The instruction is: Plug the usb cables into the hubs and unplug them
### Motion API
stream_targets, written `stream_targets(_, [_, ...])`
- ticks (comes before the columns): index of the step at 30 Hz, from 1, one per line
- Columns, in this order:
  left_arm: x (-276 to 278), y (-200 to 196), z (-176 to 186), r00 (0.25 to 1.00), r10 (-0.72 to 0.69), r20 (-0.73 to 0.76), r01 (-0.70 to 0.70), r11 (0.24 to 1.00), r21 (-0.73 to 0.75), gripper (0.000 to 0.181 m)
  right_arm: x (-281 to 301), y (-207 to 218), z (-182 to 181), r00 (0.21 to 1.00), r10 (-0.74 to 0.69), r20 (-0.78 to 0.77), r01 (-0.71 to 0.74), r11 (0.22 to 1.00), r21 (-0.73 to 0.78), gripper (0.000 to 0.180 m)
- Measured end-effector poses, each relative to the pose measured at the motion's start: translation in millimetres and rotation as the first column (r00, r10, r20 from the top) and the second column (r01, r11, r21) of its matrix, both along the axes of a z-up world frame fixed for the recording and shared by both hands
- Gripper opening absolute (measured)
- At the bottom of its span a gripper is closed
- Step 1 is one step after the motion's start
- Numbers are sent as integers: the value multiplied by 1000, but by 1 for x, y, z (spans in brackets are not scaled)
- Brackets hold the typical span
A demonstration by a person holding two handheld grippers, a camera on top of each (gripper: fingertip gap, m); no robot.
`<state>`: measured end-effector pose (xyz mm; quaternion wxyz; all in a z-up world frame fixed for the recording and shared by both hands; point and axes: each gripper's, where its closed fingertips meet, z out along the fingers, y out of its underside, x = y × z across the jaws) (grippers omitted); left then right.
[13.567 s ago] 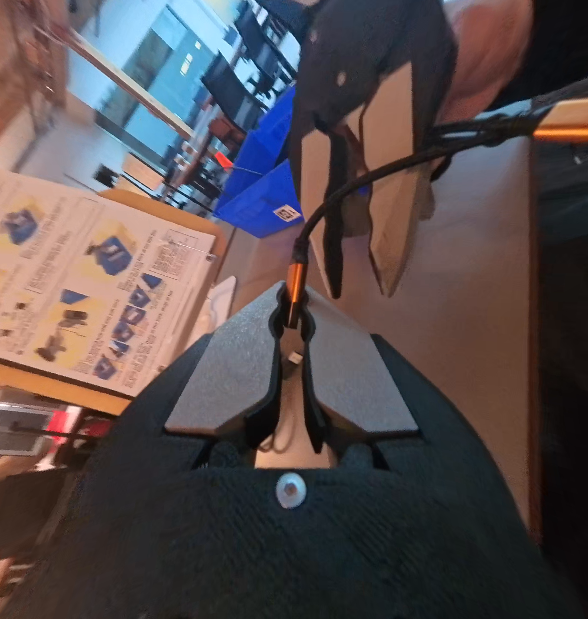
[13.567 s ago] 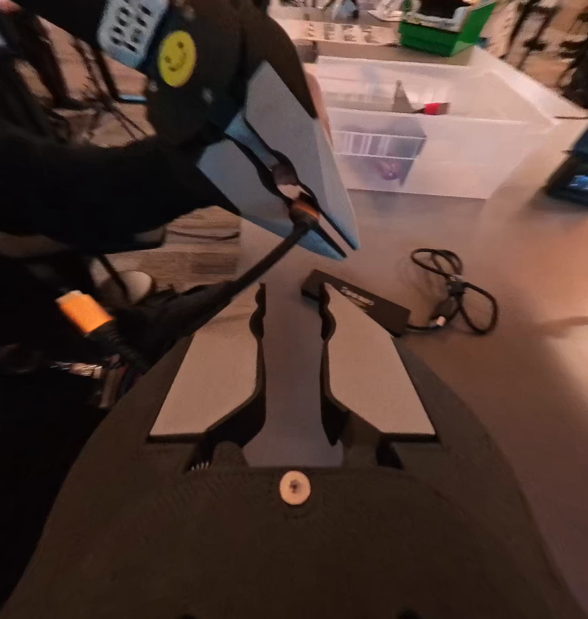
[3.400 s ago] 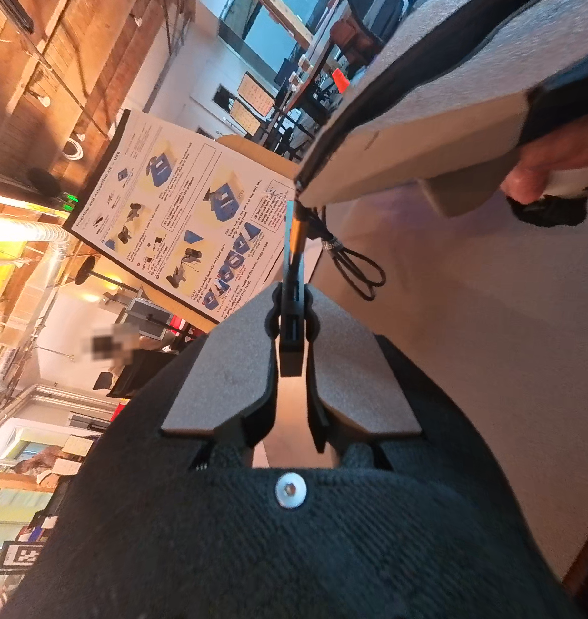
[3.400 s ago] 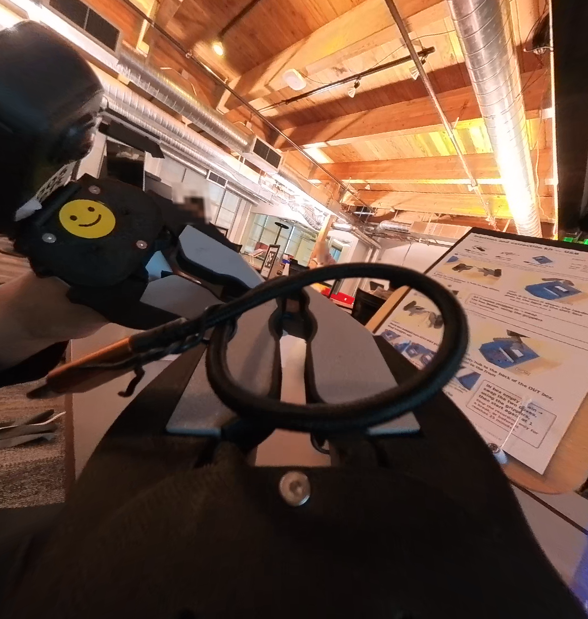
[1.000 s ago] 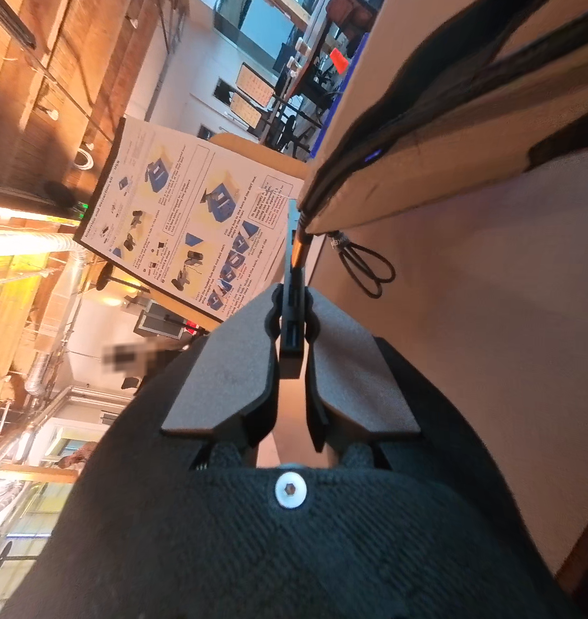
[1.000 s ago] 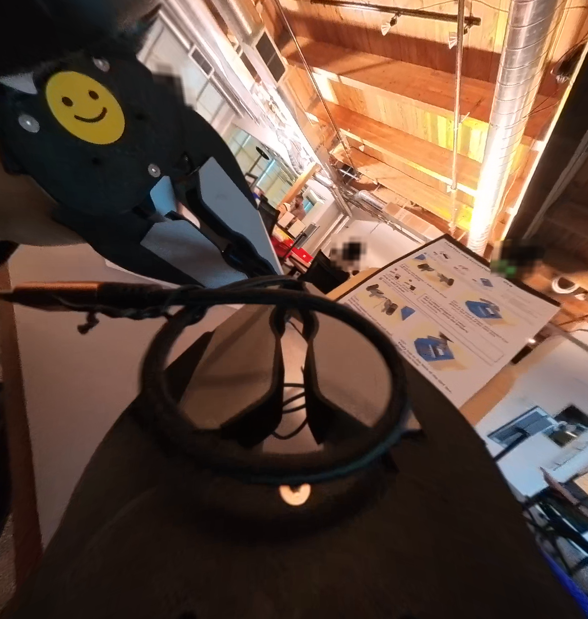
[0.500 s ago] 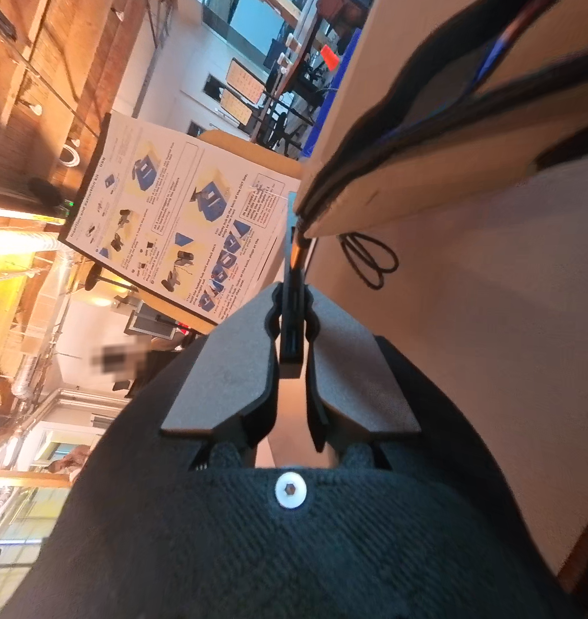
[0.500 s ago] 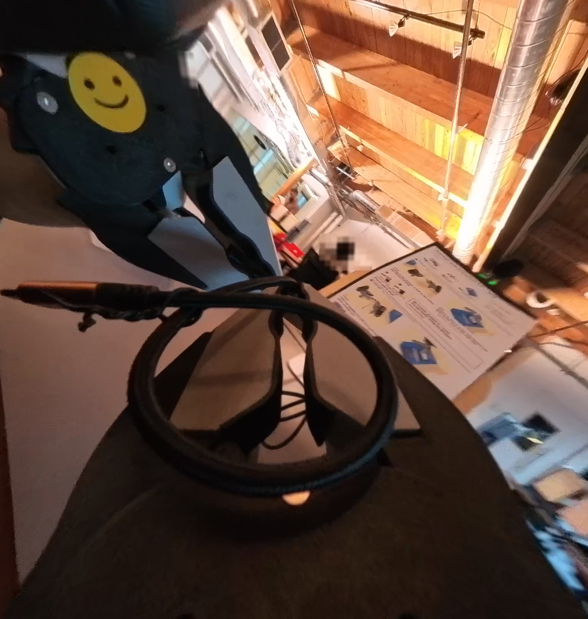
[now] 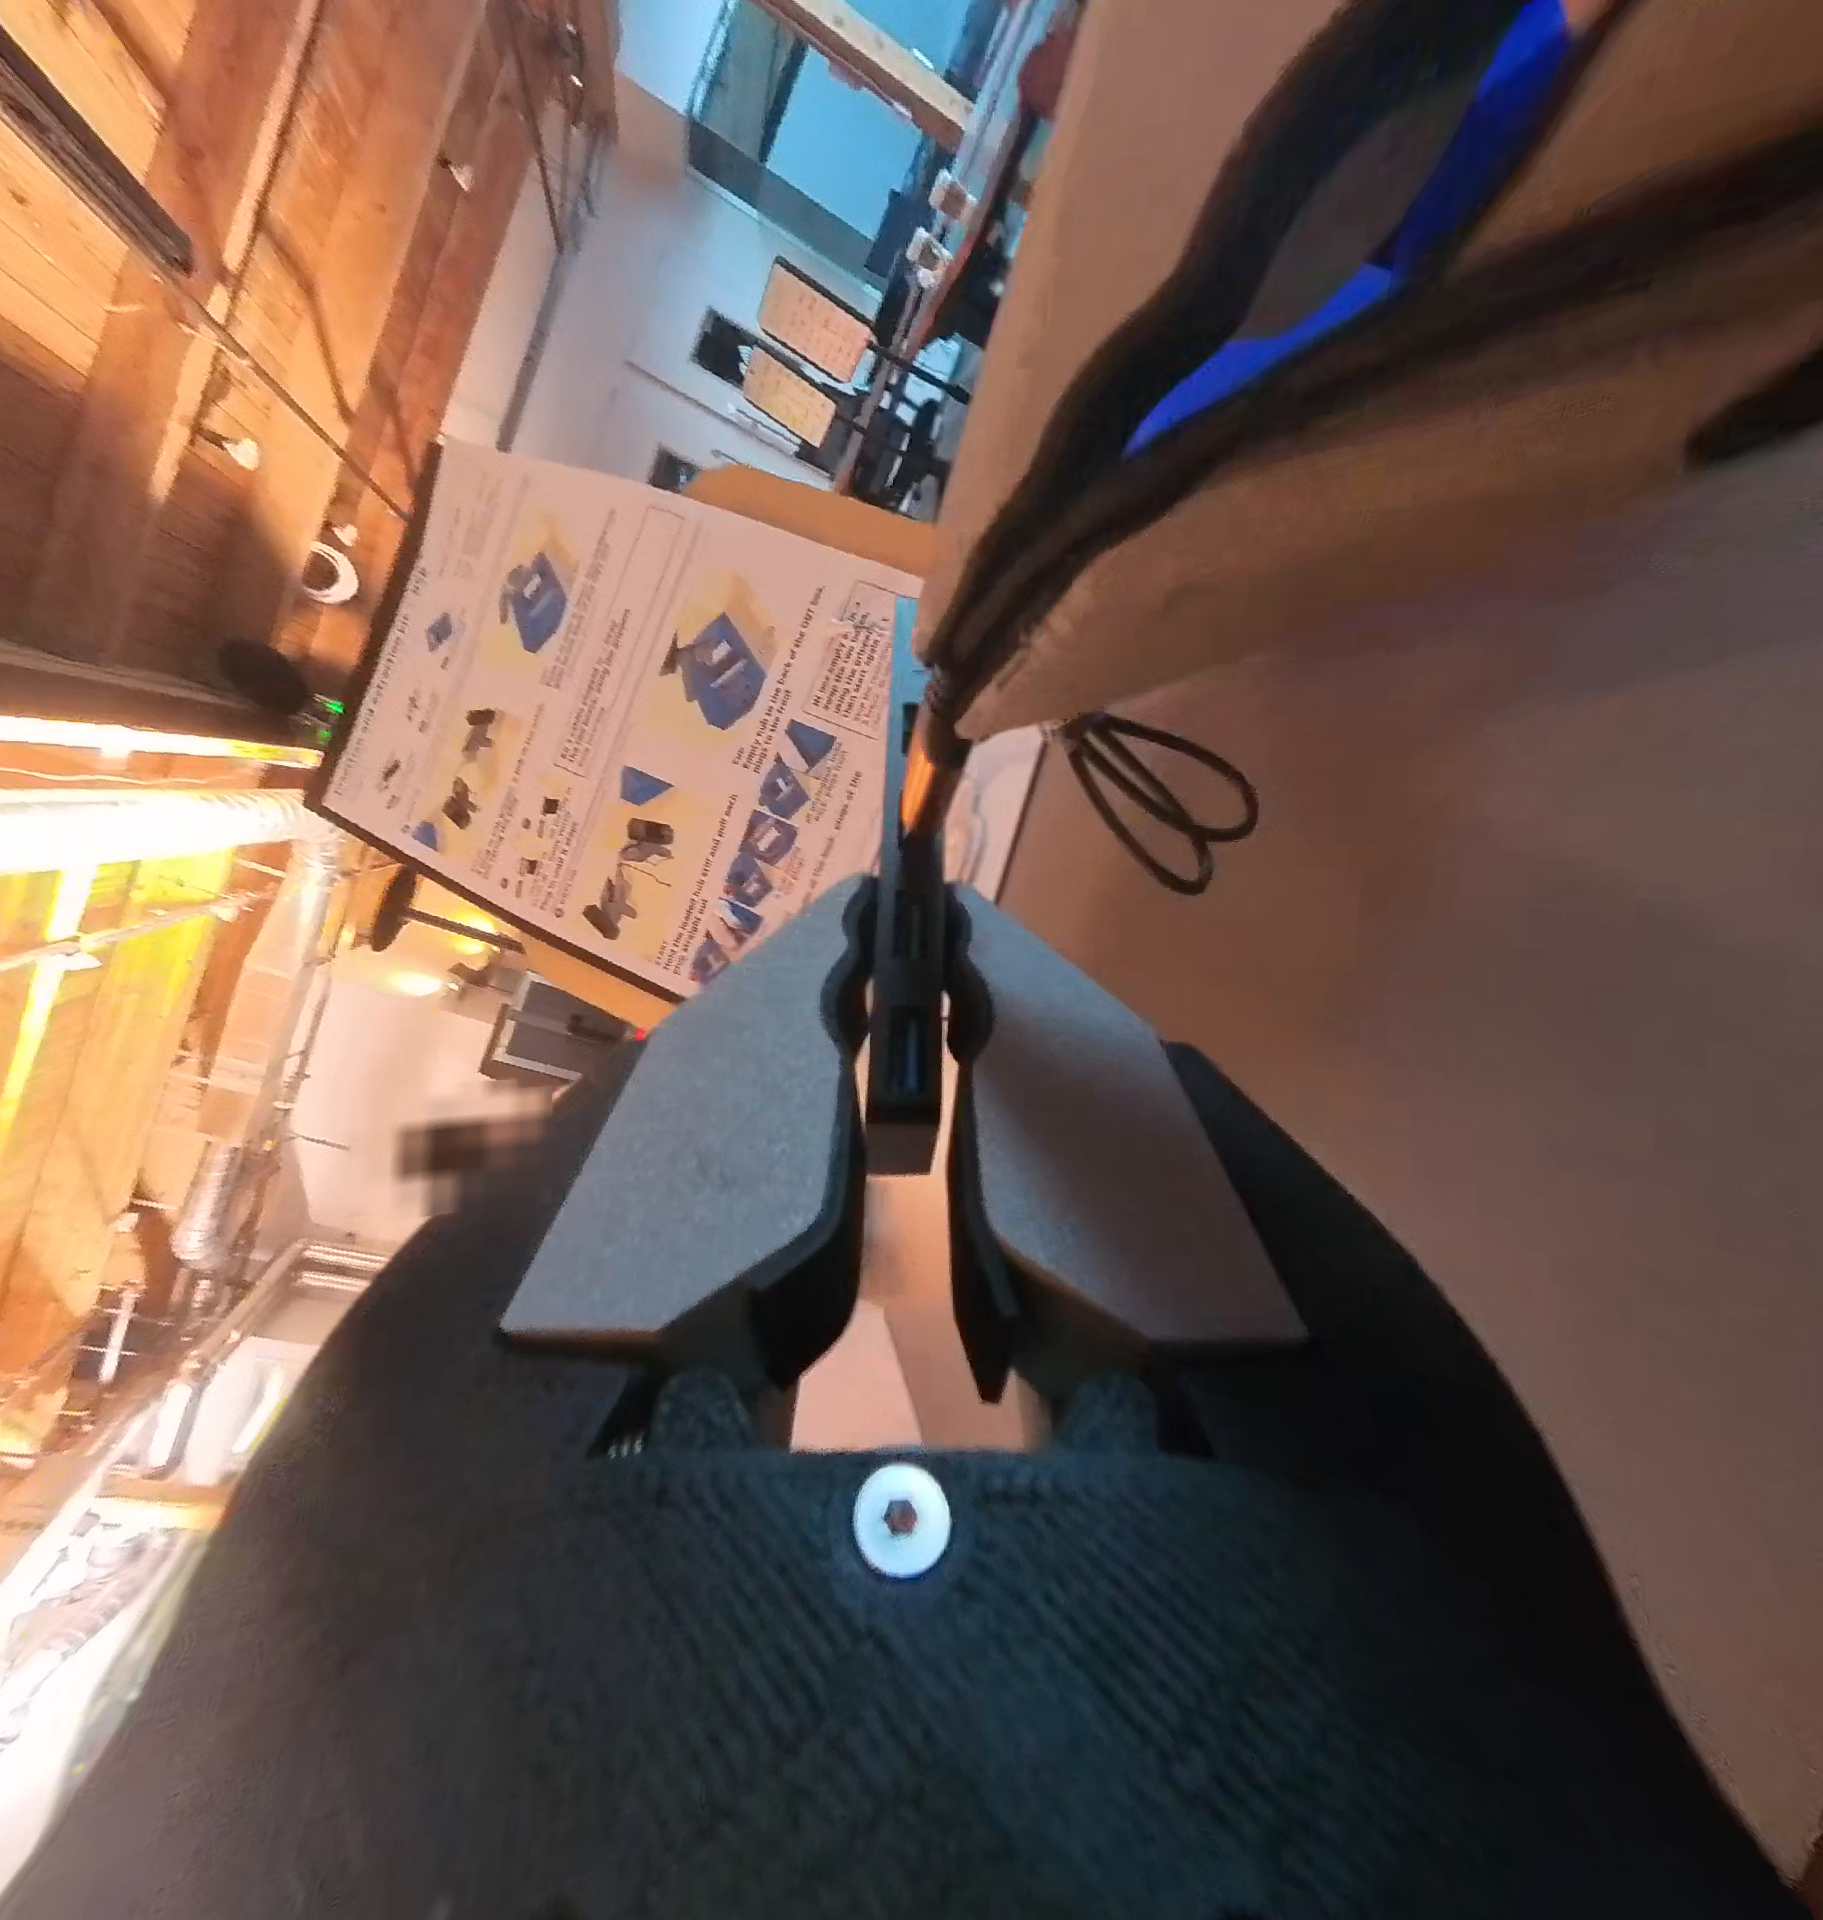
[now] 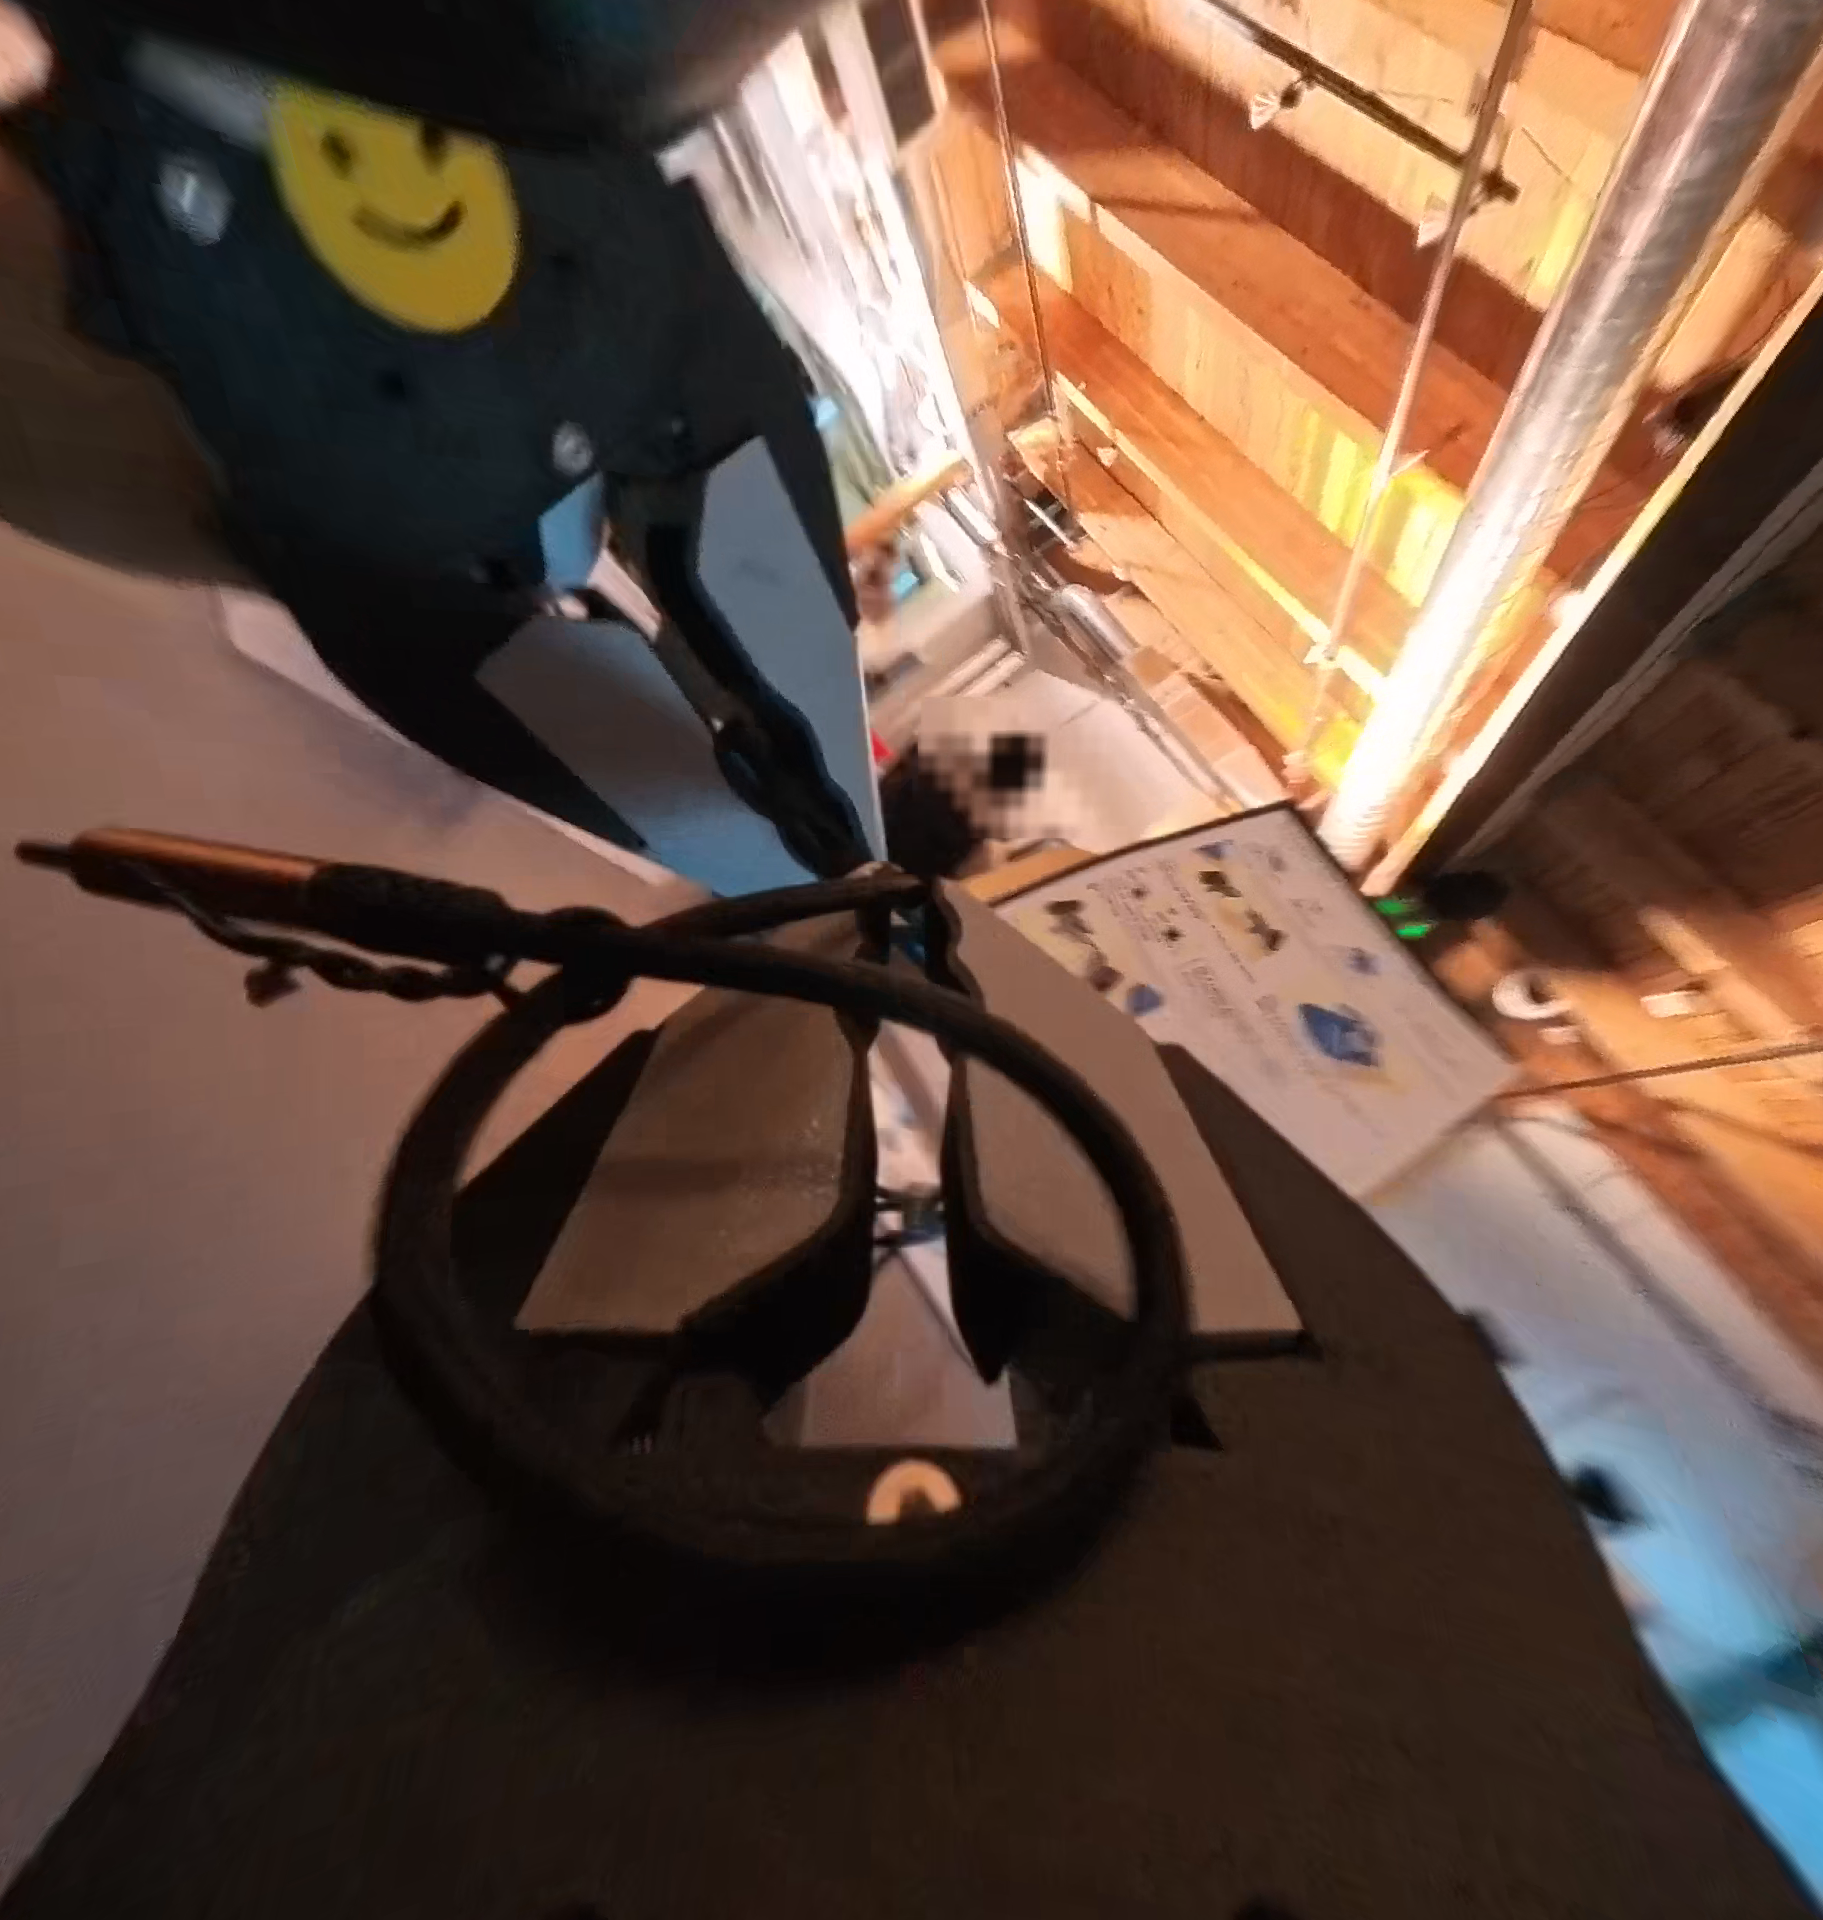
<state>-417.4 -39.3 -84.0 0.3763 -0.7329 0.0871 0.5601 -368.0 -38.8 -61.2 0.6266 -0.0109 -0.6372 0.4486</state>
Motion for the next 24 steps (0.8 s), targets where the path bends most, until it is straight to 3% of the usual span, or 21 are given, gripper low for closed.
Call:
stream_targets(3, [1,-1,1,999,29,-33,-29,999,-24,5,0,0,0,991,94,99,-84,992,-98,4])
stream_targets(6, [0,4,-14,999,39,-7,-39,996,-81,6,-5,2,-5,985,97,142,-81,990,-116,0])
stream_targets(8, [3,9,-19,998,-3,58,5,999,-44,6,-6,2,-5,982,111,153,-92,988,-126,2])
stream_targets(12, [-2,8,-15,999,8,47,-7,999,-37,7,-7,5,-5,974,125,187,-104,988,-118,1])
stream_targets(15, [-2,10,-25,961,-47,271,45,999,11,7,-15,12,-6,896,265,356,-172,946,-274,3])
stream_targets(19, [11,14,-32,838,-178,515,136,984,118,7,-9,12,-5,729,479,489,-273,859,-434,3])
stream_targets(24, [18,15,-33,835,-186,518,163,982,89,8,-3,15,-15,753,417,509,-322,908,-269,8])
